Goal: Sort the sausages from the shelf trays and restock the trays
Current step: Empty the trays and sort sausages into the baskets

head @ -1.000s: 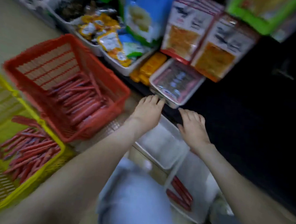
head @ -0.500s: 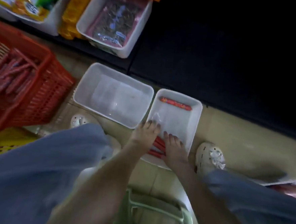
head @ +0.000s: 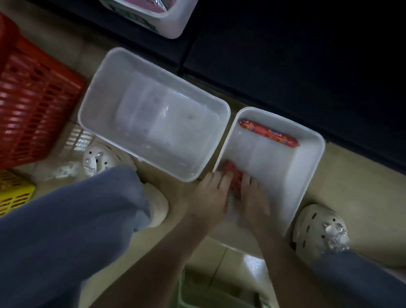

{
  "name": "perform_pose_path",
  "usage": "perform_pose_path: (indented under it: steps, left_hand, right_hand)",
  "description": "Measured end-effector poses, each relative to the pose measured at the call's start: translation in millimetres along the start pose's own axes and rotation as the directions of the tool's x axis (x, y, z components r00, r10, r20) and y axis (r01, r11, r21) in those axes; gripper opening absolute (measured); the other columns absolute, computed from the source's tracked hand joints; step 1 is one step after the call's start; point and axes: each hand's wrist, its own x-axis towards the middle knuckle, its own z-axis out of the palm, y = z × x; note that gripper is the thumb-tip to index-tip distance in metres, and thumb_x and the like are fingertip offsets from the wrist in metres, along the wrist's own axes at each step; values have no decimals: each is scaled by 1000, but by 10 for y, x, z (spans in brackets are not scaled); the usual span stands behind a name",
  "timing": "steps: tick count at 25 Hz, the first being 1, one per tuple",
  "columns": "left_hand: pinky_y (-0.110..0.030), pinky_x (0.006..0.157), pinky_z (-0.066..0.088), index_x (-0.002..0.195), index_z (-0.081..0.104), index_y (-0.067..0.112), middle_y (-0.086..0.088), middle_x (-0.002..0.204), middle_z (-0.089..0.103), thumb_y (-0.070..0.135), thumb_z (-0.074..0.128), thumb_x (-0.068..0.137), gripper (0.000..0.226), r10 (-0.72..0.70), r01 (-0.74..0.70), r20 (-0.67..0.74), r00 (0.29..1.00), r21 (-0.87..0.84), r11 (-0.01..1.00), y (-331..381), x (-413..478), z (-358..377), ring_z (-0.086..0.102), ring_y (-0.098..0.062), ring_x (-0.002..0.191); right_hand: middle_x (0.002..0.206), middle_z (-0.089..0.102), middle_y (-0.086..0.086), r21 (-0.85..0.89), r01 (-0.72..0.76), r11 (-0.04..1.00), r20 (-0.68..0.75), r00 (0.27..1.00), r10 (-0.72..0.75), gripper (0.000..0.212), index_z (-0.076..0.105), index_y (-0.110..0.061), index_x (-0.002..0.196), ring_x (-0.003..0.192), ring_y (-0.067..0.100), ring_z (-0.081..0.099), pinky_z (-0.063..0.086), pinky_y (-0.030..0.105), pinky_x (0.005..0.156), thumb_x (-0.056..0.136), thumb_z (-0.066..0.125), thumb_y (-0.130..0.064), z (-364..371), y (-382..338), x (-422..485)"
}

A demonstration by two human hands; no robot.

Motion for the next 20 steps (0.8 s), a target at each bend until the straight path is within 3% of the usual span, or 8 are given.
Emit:
perform_pose_path:
  steps: [1, 4, 7, 9, 11, 13, 16, 20]
  left_hand:
    - [-28, 75, 44, 116, 61, 5, -10, 102, 62, 12, 42, 83, 38, -213, 218, 43, 976, -217, 952, 67, 115, -6, 60, -24, 82]
    - [-25, 79, 53, 116, 54, 14, -1, 100, 63, 18, 59, 90, 26, -555, 612, 346, 756, -674, 413, 234, 437, -213, 64, -14, 86]
    - [-18, 61, 52, 125, 51, 17, 1, 94, 64, 20, 55, 96, 29, -426, 662, 597, 680, -749, 9, 212, 668, -478, 67, -8, 76]
    - [-25, 74, 52, 128, 51, 20, 0, 101, 64, 19, 53, 97, 31, -284, 703, 685, 671, -709, -49, 152, 762, -594, 65, -15, 90]
    - [-32, 85, 52, 131, 49, 23, 0, 105, 65, 18, 53, 96, 36, -165, 733, 726, 667, -680, -29, 88, 804, -632, 63, -18, 98]
    - [-37, 90, 51, 136, 45, 26, -1, 109, 66, 18, 58, 94, 45, -75, 746, 747, 661, -665, -50, 37, 806, -620, 63, -21, 102]
    - [-39, 88, 53, 131, 48, 23, -2, 103, 68, 17, 66, 87, 48, -101, 710, 720, 686, -694, -122, 79, 781, -566, 66, -22, 96]
    - [-36, 76, 55, 108, 53, 17, -4, 86, 64, 6, 62, 88, 24, -377, 594, 607, 699, -787, -166, 50, 828, -537, 65, -20, 77]
  right_hand:
    - [106, 58, 11, 266, -76, 961, 0, 997, 79, 38, 39, -12, 124, 93, 30, 60, 49, 33, 70, 91, 55, -22, -119, -39, 48]
    - [76, 56, 2, 764, -172, 622, 20, 970, 243, 22, 47, -12, 106, 60, 20, 55, 41, 15, 42, 89, 59, -14, -548, -238, 38]
    - [82, 66, 17, 980, -101, 171, 90, 993, 71, 29, 58, -19, 112, 57, 28, 61, 48, 28, 43, 84, 64, -14, -821, -387, -51]
    - [98, 70, 12, 989, -85, -120, 82, 996, -26, 31, 60, -22, 114, 79, 29, 66, 55, 35, 62, 84, 61, -15, -886, -413, -133]
    - [111, 68, 8, 971, -97, -217, 88, 995, -53, 33, 58, -20, 120, 103, 26, 64, 54, 38, 80, 87, 52, -17, -911, -405, -179]
    - [119, 64, 10, 984, -114, -139, 111, 993, -29, 32, 58, -25, 122, 107, 27, 63, 54, 40, 81, 90, 54, -29, -920, -350, -161]
    - [132, 49, 10, 980, -132, 151, 129, 991, 30, 41, 59, -40, 118, 122, 24, 52, 48, 44, 98, 82, 58, -59, -958, -245, -85]
    - [142, 35, -8, 701, 6, 713, -62, 997, 53, 35, 47, -37, 132, 136, 14, 23, 14, 35, 116, 98, 43, -40, -977, -131, 212]
